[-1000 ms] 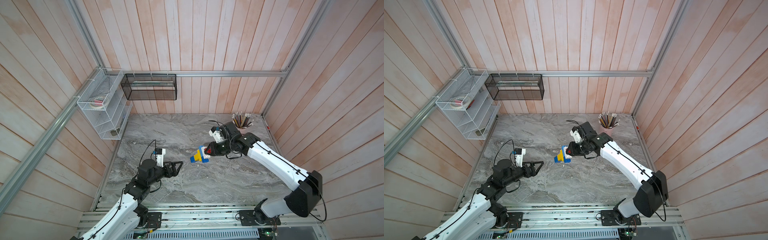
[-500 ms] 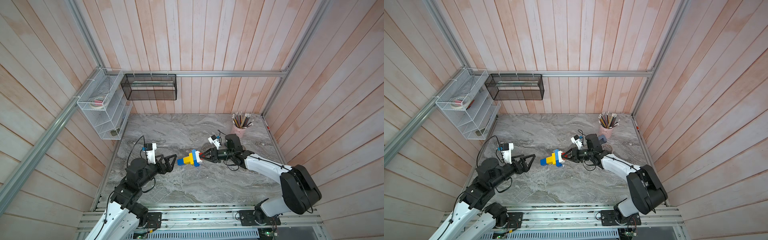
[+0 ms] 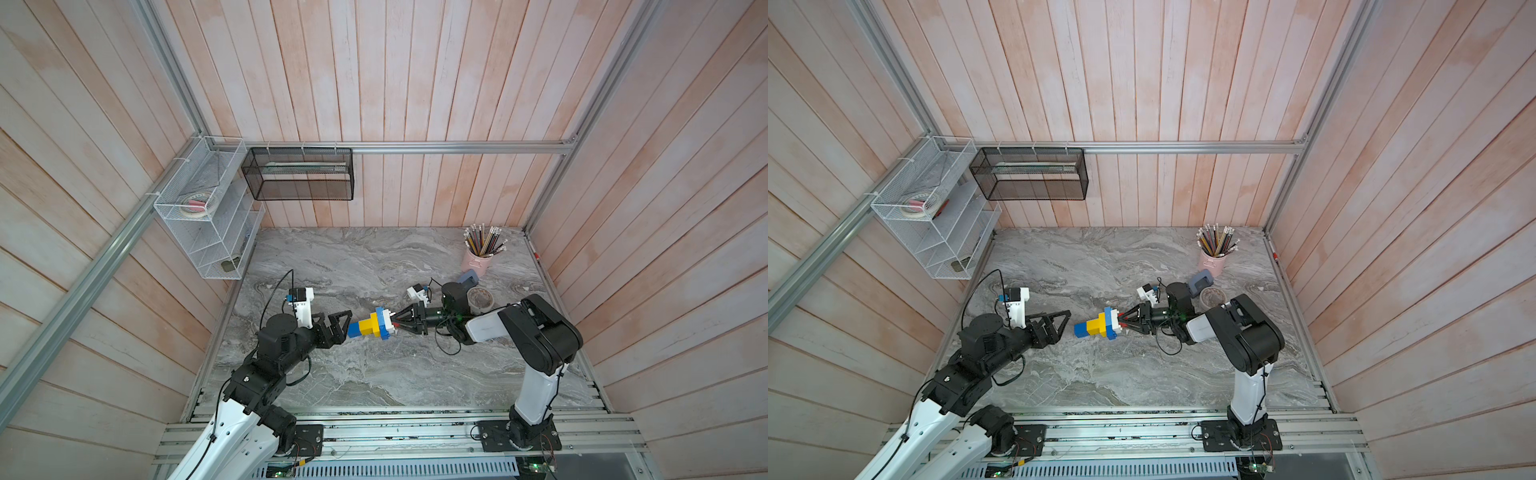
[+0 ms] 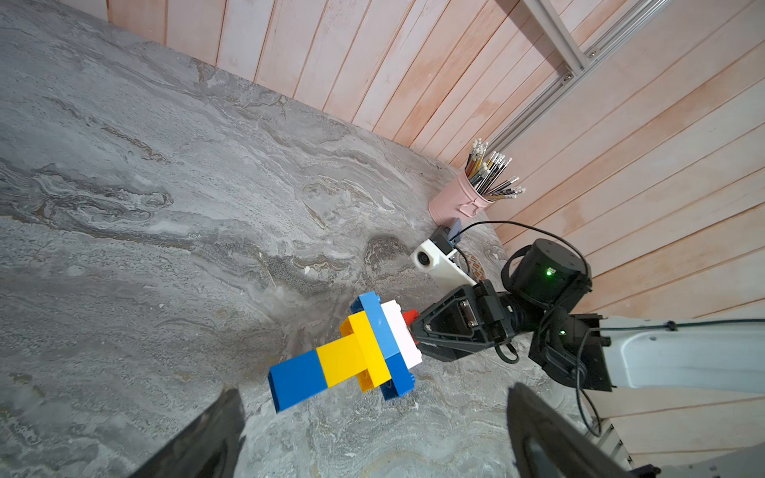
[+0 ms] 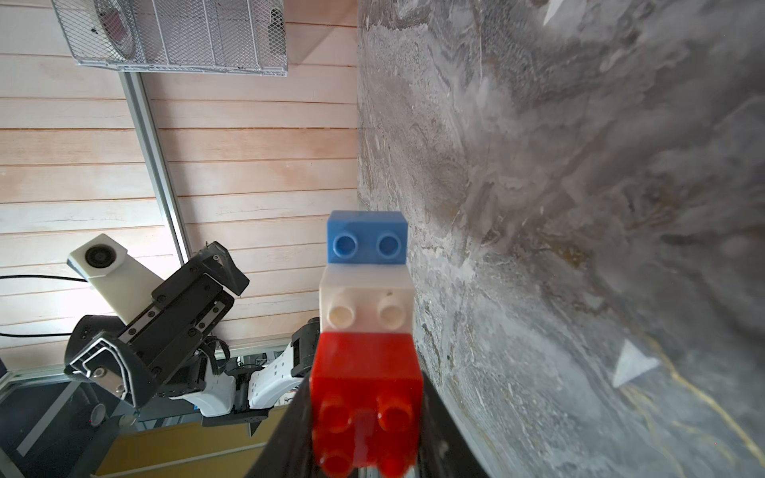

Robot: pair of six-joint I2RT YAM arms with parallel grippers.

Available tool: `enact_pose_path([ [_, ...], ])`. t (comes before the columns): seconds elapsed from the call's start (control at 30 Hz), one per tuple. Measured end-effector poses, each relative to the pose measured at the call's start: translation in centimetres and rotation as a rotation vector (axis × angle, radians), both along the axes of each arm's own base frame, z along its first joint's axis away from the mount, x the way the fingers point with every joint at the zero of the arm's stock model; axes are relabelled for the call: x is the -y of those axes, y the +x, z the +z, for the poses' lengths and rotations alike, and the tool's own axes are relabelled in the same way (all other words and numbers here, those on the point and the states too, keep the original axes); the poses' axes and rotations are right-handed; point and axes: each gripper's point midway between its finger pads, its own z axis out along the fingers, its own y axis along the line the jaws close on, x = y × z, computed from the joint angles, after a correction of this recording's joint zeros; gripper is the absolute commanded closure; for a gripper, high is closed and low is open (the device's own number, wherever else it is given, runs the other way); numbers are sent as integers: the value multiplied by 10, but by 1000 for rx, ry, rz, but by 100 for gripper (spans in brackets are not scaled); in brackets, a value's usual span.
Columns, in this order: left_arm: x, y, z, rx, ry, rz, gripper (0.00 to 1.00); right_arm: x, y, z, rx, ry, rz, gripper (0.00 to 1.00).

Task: Assemble a spoon with lego
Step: Place the lego brick at the center of the board.

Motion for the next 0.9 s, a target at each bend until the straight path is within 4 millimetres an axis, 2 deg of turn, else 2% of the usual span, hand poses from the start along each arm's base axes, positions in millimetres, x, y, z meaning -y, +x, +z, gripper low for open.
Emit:
enact_pose_path([
  [0.23,1,2,-5,-12,16,-3,0,-1,5,-31,-108,-1,-18,100],
  [0.37,0,2,-6,-14,24,-3,0,-1,5,-37,-137,-4,-21,98],
  [0.47,0,1,-7,-15,29,-3,0,0,6,-37,-136,-3,-23,87],
  [0.63,-1,1,-7,-12,35,-2,0,3,7,-42,-155,-20,-31,83],
  [0.9,-3,0,-6,-4,37,3,0,7,4,-51,-172,-49,-26,54],
])
